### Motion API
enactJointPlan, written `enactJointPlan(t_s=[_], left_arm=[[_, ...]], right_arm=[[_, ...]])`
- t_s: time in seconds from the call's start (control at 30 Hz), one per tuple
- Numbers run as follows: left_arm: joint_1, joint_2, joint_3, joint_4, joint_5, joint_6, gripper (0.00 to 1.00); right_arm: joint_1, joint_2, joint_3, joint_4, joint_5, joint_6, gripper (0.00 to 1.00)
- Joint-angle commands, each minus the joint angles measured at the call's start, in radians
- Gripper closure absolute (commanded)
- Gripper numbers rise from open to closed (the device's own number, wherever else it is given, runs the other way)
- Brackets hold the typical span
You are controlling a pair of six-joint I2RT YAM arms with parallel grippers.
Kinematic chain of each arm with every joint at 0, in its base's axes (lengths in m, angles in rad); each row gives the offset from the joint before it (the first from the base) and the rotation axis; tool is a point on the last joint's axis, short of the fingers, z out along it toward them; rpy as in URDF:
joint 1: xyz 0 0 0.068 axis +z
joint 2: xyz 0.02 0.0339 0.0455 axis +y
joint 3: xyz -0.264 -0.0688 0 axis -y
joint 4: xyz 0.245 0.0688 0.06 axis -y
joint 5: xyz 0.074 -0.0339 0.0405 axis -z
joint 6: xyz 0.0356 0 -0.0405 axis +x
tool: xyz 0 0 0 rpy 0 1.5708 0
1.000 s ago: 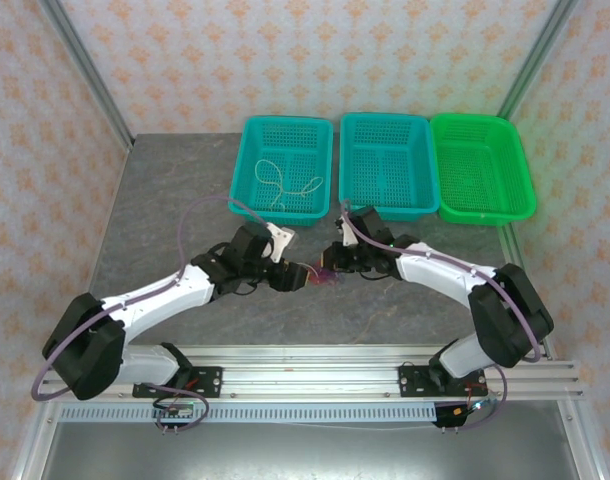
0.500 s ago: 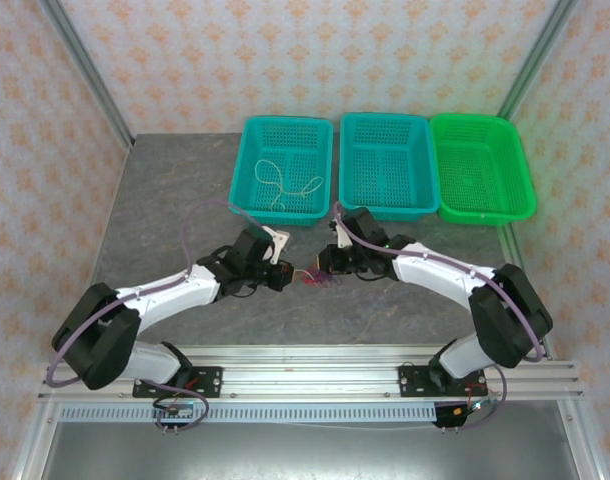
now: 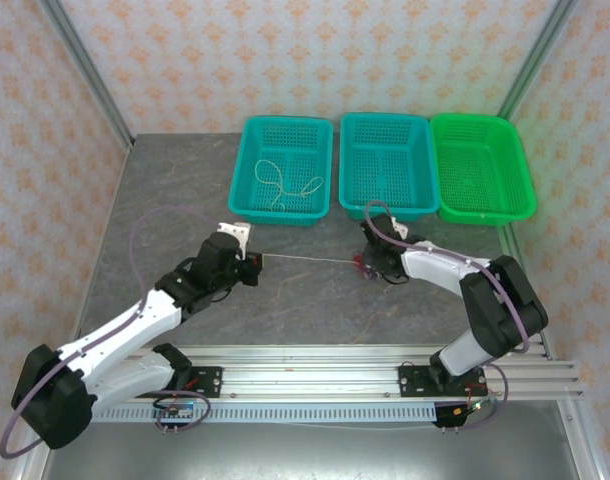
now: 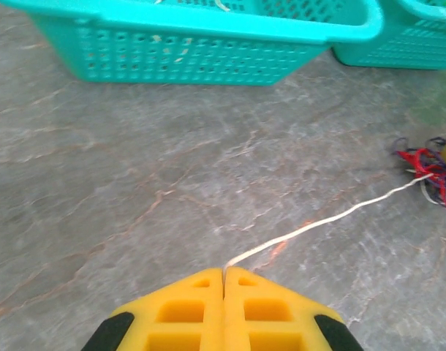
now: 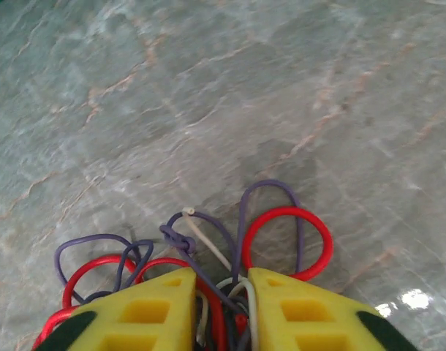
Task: Untangle the cables
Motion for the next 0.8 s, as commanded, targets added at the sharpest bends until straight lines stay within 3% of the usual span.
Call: enactJointPlan(t_s=[0.0,0.1,0.17,0.33,0.5,0.67,0.77], left_arm=[[0.024,-0.023,-0.02,-0.063,-0.084,-0.036,1.0],[0.024,-0.007,-0.032,-0.024,-0.031,-0.043,1.0],[0.024,0.012,-0.036,0.002,-0.006,-0.046,1.0],[0.024,0.043,-0.029,0.023,0.007,-0.05,1.0],[0.024,0.041,-0.024,0.018,0.007,-0.05,1.0],[0.024,0.023,-0.032,0.011,0.002,-0.052,1.0],[0.025,0.004,-0.032,-0.007,-0.013,-0.052,1.0]], right_arm=[[-0.018,-0.035,-0.04,-0.056,0.072,0.043,0.62],[-0.008,-0.057,-0.036,0.014,-0.096,-0.027,0.46],[0.027,-0.077,-0.009,0.007,-0.135,-0.071,0.36],[0.175,-0.126,0.115,-0.141,0.082,-0.217,0.23],[0.273,-0.04,0.259,-0.333,0.331,-0.25,0.21],[0.305,0.116,0.362,-0.379,0.251,-0.264,0.23],[0.306,0.219,0.423,-0.416,0.303,-0.23,0.32]])
